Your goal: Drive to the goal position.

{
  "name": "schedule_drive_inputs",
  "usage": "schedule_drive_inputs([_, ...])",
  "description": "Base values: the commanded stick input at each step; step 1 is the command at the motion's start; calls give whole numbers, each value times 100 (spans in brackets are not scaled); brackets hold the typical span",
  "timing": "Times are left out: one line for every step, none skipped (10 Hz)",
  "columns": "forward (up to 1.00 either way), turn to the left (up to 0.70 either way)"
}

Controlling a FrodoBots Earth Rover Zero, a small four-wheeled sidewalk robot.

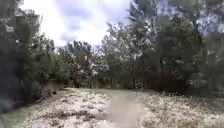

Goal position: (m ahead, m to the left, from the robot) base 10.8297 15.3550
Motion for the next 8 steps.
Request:
schedule_drive_inputs([85,0])
schedule_drive_inputs([85,0])
schedule_drive_inputs([85,0])
schedule_drive_inputs([85,0])
schedule_drive_inputs([85,0])
schedule_drive_inputs([85,0])
schedule_drive_inputs([85,0])
schedule_drive_inputs([85,0])
